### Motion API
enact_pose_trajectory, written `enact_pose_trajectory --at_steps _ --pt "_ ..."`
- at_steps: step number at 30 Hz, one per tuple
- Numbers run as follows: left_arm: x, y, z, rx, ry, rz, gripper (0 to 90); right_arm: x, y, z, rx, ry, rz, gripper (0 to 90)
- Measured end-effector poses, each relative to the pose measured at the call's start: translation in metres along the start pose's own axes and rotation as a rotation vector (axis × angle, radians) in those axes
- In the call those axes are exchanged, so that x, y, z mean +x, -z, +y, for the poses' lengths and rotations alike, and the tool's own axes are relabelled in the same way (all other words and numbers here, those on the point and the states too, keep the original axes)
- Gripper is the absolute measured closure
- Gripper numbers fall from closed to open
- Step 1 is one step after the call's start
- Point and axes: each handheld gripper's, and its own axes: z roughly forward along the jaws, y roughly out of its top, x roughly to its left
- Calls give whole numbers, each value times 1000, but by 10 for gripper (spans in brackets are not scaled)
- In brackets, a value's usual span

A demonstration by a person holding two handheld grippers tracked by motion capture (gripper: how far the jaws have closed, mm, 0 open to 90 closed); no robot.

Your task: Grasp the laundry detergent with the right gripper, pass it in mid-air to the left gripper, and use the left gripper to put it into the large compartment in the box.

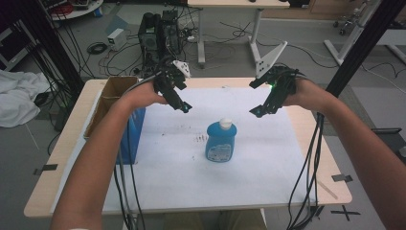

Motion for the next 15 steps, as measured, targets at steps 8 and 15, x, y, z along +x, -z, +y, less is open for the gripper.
enact_pose_trajectory --at_steps 8,15 --pt "-1 -3 -2 12 -16 -13 103 16 -15 -18 -73 -26 36 14" --pt "-1 -5 -3 15 -15 -16 103 28 -36 -38 -117 -60 66 14"
